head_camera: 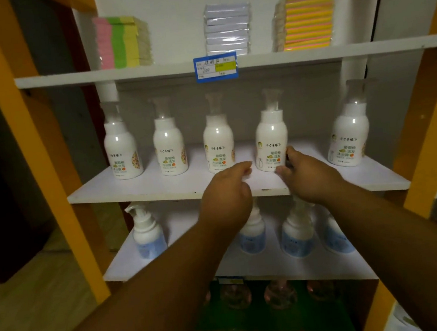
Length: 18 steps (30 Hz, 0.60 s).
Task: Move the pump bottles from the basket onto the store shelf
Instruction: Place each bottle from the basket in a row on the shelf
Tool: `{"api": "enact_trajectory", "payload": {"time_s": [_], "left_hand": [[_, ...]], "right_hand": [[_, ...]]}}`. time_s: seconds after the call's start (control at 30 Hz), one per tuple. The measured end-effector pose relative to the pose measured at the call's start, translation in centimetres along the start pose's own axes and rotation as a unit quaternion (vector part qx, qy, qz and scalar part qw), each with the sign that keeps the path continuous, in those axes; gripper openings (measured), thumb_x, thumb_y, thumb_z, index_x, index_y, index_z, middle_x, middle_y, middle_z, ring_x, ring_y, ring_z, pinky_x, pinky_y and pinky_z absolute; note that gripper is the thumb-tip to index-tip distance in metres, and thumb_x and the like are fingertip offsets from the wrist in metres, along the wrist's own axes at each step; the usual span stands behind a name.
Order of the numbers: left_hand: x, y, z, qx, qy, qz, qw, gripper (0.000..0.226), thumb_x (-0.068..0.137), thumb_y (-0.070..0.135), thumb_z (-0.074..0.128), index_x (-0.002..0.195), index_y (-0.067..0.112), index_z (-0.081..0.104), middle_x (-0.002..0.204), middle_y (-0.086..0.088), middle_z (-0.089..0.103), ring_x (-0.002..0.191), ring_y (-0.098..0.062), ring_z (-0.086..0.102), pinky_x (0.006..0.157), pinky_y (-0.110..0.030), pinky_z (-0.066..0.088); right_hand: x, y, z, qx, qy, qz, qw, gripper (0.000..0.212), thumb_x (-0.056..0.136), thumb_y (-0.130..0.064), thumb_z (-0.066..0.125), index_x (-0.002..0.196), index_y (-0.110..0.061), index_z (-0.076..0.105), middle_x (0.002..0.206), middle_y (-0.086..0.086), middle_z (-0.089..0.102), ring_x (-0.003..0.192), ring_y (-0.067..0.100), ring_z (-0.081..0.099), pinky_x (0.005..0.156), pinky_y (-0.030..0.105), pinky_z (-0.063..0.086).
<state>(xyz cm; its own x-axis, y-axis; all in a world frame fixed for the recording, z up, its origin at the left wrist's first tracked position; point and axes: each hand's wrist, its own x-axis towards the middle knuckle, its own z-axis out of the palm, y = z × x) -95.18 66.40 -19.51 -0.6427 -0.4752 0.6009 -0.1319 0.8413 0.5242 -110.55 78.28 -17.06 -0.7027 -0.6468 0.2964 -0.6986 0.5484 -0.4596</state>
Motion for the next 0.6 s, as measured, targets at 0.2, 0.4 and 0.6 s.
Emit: {"api": "enact_trajectory", "payload": {"time_s": [0.2,0.4,0.6], "left_hand": [[-0.4,-3.3,-1.5,0.155,-0.021,0.045,0.987,0.067,0.095,0.021,0.047,0.156,0.010,0.021,0.164,-0.008,0.022,0.152,-0.023,0.015,0.118,-0.030,0.013],[0.2,-2.8,-0.9,0.276,-0.097,0.037,0.955,0.067,0.101,0.047,0.019,0.157,0.011,0.015,0.165,-0.009,0.015,0.152,-0.023,0.012,0.121,-0.044,0.024],[0.6,-2.8,-0.9,0.287,-0.112,0.031,0.951,0.070,0.099,0.051,0.017,0.158,0.013,0.014,0.166,-0.007,0.014,0.152,-0.023,0.013,0.120,-0.044,0.024]], "right_hand": [[0.2,-0.1,-0.1,0.003,-0.013,-0.004,1.000,0.047,0.101,-0.047,0.046,0.142,-0.028,0.039,0.140,0.000,0.060,0.119,0.025,0.062,0.098,0.052,0.052],[0.1,0.0,-0.2,0.011,-0.014,-0.013,1.000,0.048,0.101,-0.046,0.046,0.144,-0.026,0.038,0.141,0.001,0.060,0.120,0.025,0.062,0.098,0.051,0.052],[0.1,0.0,-0.1,0.011,-0.013,-0.007,1.000,0.051,0.100,-0.047,0.047,0.145,-0.025,0.036,0.140,0.002,0.060,0.118,0.026,0.063,0.097,0.052,0.052]]}}
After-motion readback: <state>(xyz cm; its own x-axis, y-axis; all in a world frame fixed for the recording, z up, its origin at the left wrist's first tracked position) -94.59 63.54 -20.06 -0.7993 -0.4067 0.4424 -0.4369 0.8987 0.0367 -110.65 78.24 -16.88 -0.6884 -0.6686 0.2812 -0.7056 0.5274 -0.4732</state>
